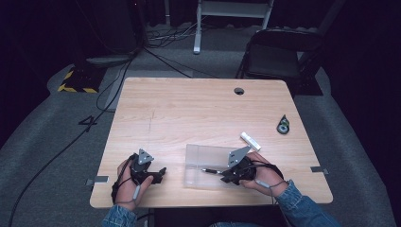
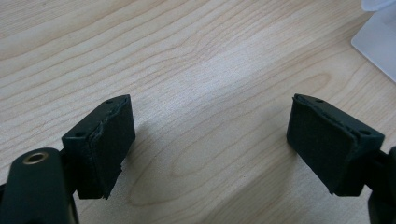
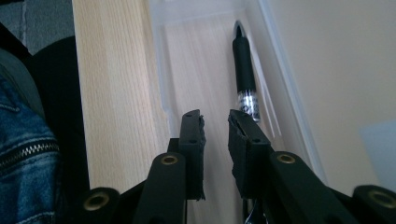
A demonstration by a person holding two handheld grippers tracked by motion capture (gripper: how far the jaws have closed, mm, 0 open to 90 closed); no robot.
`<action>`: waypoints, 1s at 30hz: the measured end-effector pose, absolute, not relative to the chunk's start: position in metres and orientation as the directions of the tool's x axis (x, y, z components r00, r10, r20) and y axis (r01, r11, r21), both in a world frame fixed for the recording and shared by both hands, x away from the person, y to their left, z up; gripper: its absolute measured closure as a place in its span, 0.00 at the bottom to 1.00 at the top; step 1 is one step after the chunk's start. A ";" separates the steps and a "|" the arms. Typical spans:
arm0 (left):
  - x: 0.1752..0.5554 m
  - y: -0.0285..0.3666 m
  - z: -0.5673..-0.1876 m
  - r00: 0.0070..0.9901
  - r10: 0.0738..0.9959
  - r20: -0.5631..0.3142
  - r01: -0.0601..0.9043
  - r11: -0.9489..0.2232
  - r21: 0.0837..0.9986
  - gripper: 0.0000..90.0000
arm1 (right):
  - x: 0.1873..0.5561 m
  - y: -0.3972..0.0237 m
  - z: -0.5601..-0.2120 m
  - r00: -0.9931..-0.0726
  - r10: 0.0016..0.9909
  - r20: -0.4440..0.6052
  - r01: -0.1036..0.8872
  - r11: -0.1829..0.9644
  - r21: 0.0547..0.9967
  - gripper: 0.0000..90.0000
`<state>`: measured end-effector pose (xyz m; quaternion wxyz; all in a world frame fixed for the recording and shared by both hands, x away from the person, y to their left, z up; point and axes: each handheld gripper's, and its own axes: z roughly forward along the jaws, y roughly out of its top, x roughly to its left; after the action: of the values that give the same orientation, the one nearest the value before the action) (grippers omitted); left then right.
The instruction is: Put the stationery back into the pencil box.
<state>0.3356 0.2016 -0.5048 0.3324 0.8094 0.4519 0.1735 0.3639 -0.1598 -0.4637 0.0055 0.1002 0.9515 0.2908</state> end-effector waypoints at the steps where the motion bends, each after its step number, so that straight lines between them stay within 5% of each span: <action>1: 0.336 0.202 -0.505 0.531 0.847 -0.019 0.616 -0.371 0.695 0.18 | 0.364 -0.160 -0.467 -0.980 0.192 0.051 0.189 0.824 0.534 0.86; 15: 0.336 0.202 -0.505 0.532 0.847 -0.019 0.616 -0.371 0.695 0.18 | 0.366 -0.158 -0.474 -0.981 0.192 0.030 0.180 0.837 0.517 0.67; 30: 0.336 0.202 -0.505 0.532 0.847 -0.019 0.616 -0.371 0.695 0.18 | 0.369 -0.164 -0.467 -0.972 0.227 0.055 0.219 0.809 0.546 0.68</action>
<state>0.3356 0.2016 -0.5047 0.3322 0.8097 0.4516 0.1734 0.3687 -0.1637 -0.4669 0.0066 0.1171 0.9510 0.2861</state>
